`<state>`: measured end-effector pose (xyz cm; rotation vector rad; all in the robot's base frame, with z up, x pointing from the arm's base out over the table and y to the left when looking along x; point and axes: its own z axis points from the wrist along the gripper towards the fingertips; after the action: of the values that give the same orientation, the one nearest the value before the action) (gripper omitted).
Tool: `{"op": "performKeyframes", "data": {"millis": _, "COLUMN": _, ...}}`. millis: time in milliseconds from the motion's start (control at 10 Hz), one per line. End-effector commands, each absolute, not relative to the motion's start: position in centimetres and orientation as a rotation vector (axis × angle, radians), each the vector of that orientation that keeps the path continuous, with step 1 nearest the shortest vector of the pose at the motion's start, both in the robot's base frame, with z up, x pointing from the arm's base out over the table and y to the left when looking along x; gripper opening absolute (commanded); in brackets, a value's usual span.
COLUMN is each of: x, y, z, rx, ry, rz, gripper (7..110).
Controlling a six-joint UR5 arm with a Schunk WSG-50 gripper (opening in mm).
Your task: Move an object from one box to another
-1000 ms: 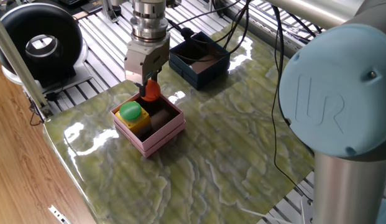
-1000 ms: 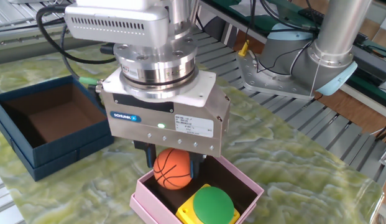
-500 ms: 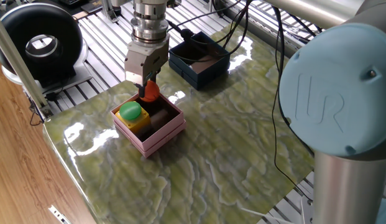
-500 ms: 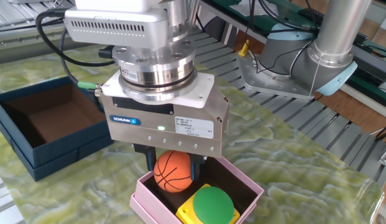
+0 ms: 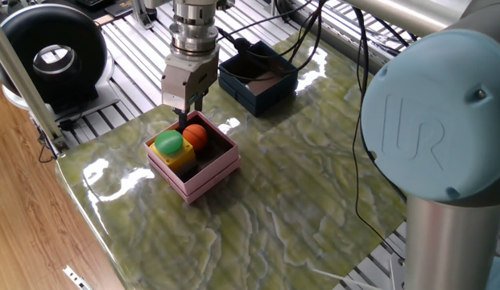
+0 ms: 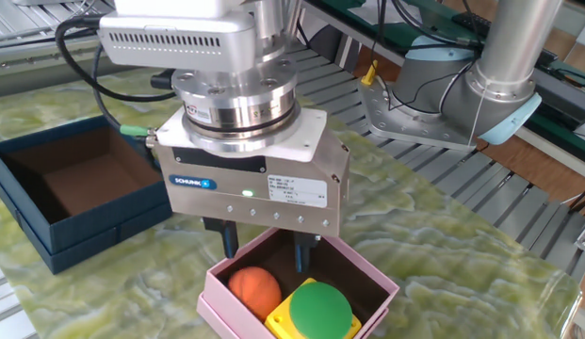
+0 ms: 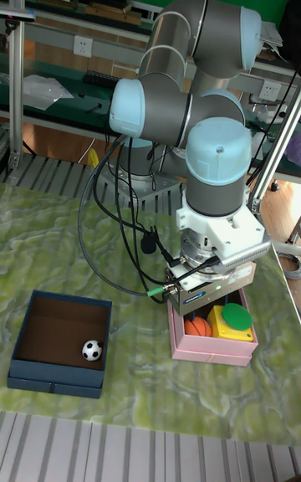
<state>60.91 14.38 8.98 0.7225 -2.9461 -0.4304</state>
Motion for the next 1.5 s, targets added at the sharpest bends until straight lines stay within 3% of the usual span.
{"op": "performKeyframes", "data": {"millis": 0, "x": 60.9, "y": 14.6, "z": 9.3, "rx": 0.720, "ry": -2.946, "rz": -0.450, "gripper": 66}}
{"op": "performKeyframes", "data": {"millis": 400, "x": 61.6, "y": 12.1, "z": 10.6, "rx": 0.777, "ry": -2.924, "rz": -0.410, "gripper": 66}}
{"op": "performKeyframes", "data": {"millis": 600, "x": 62.8, "y": 6.9, "z": 12.7, "rx": 0.953, "ry": -2.876, "rz": -0.334, "gripper": 66}}
{"op": "performKeyframes", "data": {"millis": 700, "x": 63.7, "y": 4.1, "z": 13.5, "rx": 1.017, "ry": -2.859, "rz": -0.276, "gripper": 44}}
{"op": "performKeyframes", "data": {"millis": 900, "x": 66.3, "y": -0.7, "z": 14.0, "rx": 1.215, "ry": -2.848, "rz": -0.140, "gripper": 44}}
{"op": "performKeyframes", "data": {"millis": 1200, "x": 69.8, "y": -3.6, "z": 11.7, "rx": 1.564, "ry": -2.790, "rz": 0.009, "gripper": 44}}
{"op": "performKeyframes", "data": {"millis": 1300, "x": 70.3, "y": -3.6, "z": 10.7, "rx": 1.659, "ry": -2.775, "rz": 0.009, "gripper": 22}}
{"op": "performKeyframes", "data": {"millis": 1400, "x": 70.7, "y": -4.4, "z": 9.7, "rx": 1.732, "ry": -2.753, "rz": 0.031, "gripper": 22}}
